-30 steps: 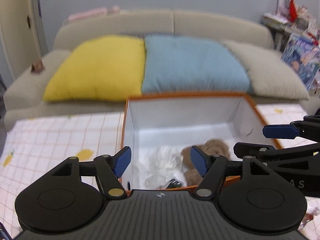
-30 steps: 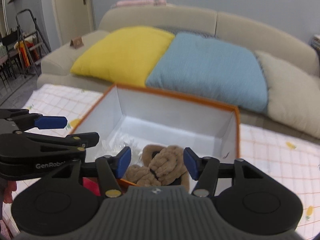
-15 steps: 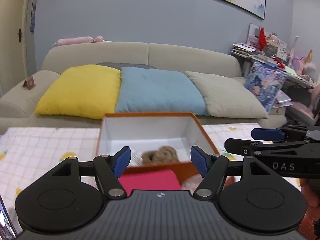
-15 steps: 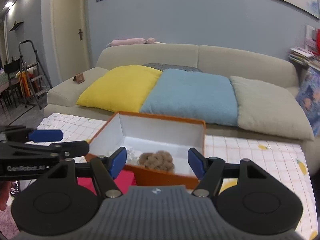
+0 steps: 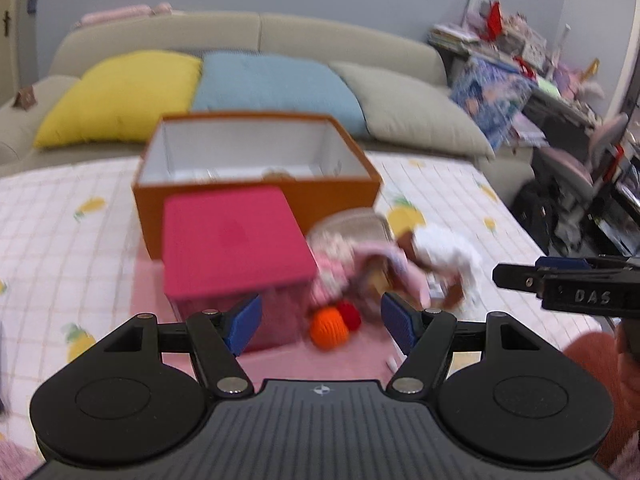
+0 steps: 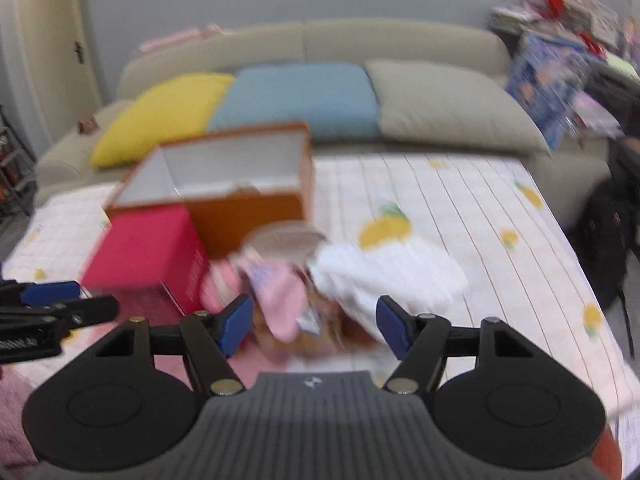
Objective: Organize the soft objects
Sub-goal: 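Open both tools to release the items and withdraw from the box, then grasp the pink cloth with the left tool while the right tool grasps the white tissue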
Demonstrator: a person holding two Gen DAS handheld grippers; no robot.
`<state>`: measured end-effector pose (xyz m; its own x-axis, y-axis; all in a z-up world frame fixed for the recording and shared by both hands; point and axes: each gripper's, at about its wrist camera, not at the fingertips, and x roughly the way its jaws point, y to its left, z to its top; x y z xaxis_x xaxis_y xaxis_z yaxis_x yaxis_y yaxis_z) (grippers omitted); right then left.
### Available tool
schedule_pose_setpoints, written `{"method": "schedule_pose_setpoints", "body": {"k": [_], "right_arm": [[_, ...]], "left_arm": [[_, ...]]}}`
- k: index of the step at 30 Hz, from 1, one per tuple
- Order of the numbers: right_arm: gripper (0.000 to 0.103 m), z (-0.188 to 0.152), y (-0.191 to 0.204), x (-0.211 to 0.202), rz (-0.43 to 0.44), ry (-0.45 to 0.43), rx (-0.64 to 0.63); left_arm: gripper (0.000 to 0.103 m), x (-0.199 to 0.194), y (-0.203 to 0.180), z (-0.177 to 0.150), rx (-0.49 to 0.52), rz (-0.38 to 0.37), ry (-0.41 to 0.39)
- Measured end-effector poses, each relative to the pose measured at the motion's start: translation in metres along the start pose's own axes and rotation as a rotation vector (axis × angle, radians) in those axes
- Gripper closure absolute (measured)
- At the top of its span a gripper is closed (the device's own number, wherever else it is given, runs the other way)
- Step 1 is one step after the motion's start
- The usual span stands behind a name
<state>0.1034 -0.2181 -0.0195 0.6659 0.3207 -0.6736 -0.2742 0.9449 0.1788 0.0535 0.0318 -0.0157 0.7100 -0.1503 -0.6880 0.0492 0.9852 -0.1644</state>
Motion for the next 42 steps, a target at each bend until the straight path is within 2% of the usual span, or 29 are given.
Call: {"method": "schedule_pose_setpoints", "body": {"k": [3,5,9,14,17,20,22,24,28,31,35,39,42], "right_arm": [[0.032,-0.019,-0.006,0.011,-0.036,0.071,0.021],[0.028,-0.029,-0.009,0.021,-0.043,0.13,0.033],[0.026,-0.045,-0.012,0.037,-0.053,0.212,0.05],[0.026,-0.044,-0.014,0.044,-0.043,0.201,0.058],[0.025,-0.04,-0.015,0.056,-0.056,0.216,0.044],[0.024,-0.038,-0.02,0.071,-0.061,0.238,0.05],[0.023,-0.037,-0.023,0.079,-0.073,0.243,0.054],[0.019,-0.037,-0.027,0.086,-0.089,0.248,0.064],[0.018,-0.042,-0.036,0.098,-0.089,0.28,0.1],[0.018,-0.046,-0.043,0.106,-0.089,0.308,0.129],[0.018,-0.05,-0.044,0.116,-0.098,0.346,0.124],[0.02,-0.055,-0.041,0.124,-0.094,0.385,0.103],[0.023,-0.059,-0.036,0.128,-0.094,0.411,0.073]], "left_arm": [[0.024,0.011,-0.009,-0.009,0.032,-0.023,0.06],[0.024,0.019,-0.016,-0.015,0.056,-0.039,0.097],[0.028,0.033,-0.027,-0.023,0.078,-0.047,0.151],[0.028,0.037,-0.036,-0.012,0.103,-0.073,0.103],[0.028,0.051,-0.04,0.002,0.081,-0.087,0.094],[0.028,0.068,-0.049,0.014,0.112,-0.088,0.079],[0.023,0.079,-0.053,0.022,0.135,-0.083,0.077],[0.022,0.093,-0.056,0.031,0.15,-0.086,0.092],[0.022,0.118,-0.056,0.043,0.157,-0.074,0.142],[0.022,0.136,-0.054,0.05,0.152,-0.044,0.205],[0.022,0.147,-0.056,0.054,0.178,0.004,0.229],[0.029,0.151,-0.06,0.055,0.214,0.036,0.238],[0.046,0.155,-0.063,0.056,0.239,0.045,0.244]]}}
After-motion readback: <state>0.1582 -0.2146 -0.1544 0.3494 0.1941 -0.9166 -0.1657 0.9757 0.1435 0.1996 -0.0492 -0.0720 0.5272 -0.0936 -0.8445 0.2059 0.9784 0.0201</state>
